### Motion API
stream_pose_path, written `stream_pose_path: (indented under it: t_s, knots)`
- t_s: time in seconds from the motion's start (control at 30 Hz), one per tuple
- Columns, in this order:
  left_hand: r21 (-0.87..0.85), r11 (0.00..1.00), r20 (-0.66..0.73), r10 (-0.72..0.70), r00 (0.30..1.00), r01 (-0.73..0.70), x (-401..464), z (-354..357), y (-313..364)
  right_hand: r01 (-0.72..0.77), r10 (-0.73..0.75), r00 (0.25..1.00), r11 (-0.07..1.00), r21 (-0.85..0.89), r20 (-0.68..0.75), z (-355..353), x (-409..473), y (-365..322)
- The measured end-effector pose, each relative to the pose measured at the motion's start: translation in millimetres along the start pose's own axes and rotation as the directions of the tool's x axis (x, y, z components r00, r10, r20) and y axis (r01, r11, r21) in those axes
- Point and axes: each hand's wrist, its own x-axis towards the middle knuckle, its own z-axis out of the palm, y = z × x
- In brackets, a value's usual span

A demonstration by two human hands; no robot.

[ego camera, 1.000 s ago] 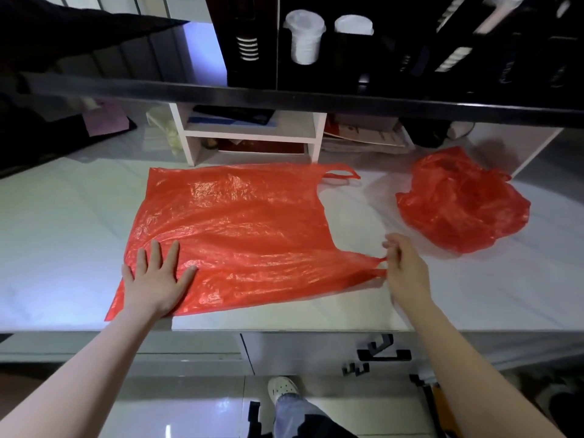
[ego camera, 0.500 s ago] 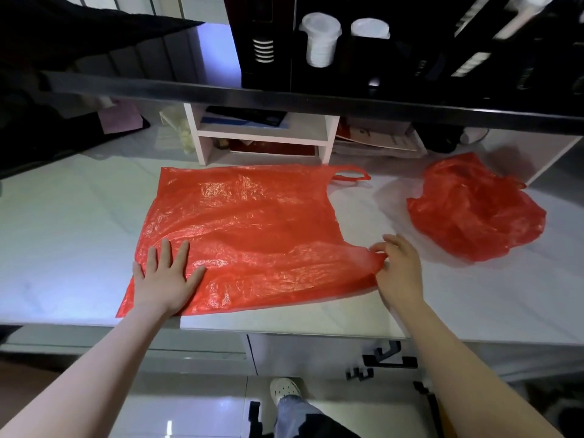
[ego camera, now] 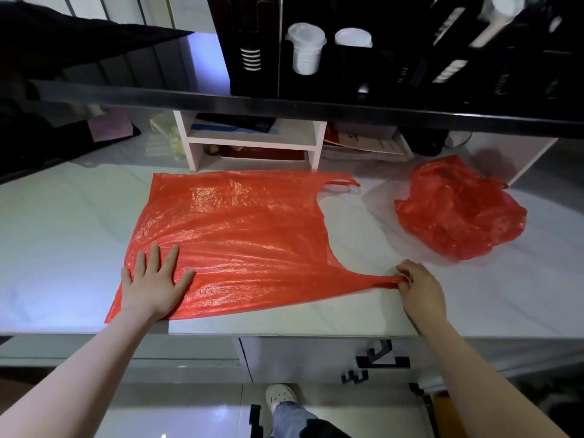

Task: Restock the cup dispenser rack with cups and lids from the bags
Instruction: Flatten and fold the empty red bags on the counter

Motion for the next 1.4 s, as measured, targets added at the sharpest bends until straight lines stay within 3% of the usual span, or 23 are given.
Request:
stream_pose_path:
  t_s: [0.17, 0.3, 0.37, 0.43, 0.63, 0.7, 0.83, 0.93, 1.13, 1.2, 1.3, 1.4]
  knots:
    - [0.01, 1.0, 0.051, -0.007, 0.999, 0.007, 1.2, -4.7, 0.5, 0.008, 0.008, 0.938, 0.999, -0.043, 0.347, -5.0, -15.2, -20.3]
    - [-0.005, 1.0, 0.069, 0.001, 0.998, -0.001, -1.4, -4.3, 6.5, 0.358, -0.308, 0.916, 0.917, -0.176, 0.255, 0.1, -23.8, -68.0]
    - [-0.025, 1.0, 0.074, 0.005, 0.997, -0.004, -4.7, -3.8, 12.2, 0.533, -0.465, 0.835, 0.817, -0.223, 0.293, 12.3, -24.2, -97.4]
    - [-0.082, 0.997, 0.059, 0.013, 0.998, -0.009, -9.6, -3.9, 18.1, 0.634, -0.531, 0.753, 0.743, -0.215, 0.388, 29.1, -24.9, -117.3]
    - [-0.348, 0.926, -0.135, 0.106, 0.985, -0.147, -33.8, -16.5, 3.3, 0.611, -0.377, 0.689, 0.761, -0.217, 0.619, 58.1, -20.2, -90.1]
    - [-0.319, 0.909, -0.148, 0.232, 0.961, -0.269, -48.6, -18.8, -18.0, 0.61, -0.378, 0.685, 0.765, -0.207, 0.622, 55.5, -17.1, -77.7]
    - [-0.123, 0.858, 0.023, 0.505, 0.863, -0.499, -75.0, -13.7, -57.3, 0.609, -0.371, 0.669, 0.77, -0.19, 0.644, 47.0, -15.8, -70.0]
    - [-0.019, 0.82, -0.01, 0.573, 0.82, -0.573, -77.7, -14.7, -62.5, 0.594, -0.39, 0.667, 0.793, -0.137, 0.635, 43.4, -20.4, -71.3]
    - [-0.144, 0.821, -0.156, 0.533, 0.832, -0.553, -85.4, -13.4, -59.7, 0.613, -0.406, 0.666, 0.776, -0.147, 0.626, 37.2, -31.5, -63.3]
    - [-0.258, 0.835, -0.17, 0.456, 0.873, -0.486, -86.4, -14.8, -60.3, 0.614, -0.418, 0.673, 0.775, -0.145, 0.61, 33.1, -35.0, -60.1]
    - [-0.499, 0.817, -0.235, 0.195, 0.952, -0.29, -81.8, -21.6, -52.7, 0.595, -0.463, 0.714, 0.796, -0.108, 0.525, 26.7, -38.3, -58.6]
    - [-0.811, 0.584, -0.135, -0.127, 0.983, -0.036, -71.0, -27.9, -45.0, 0.551, -0.478, 0.797, 0.826, -0.119, 0.369, 20.6, -35.8, -56.6]
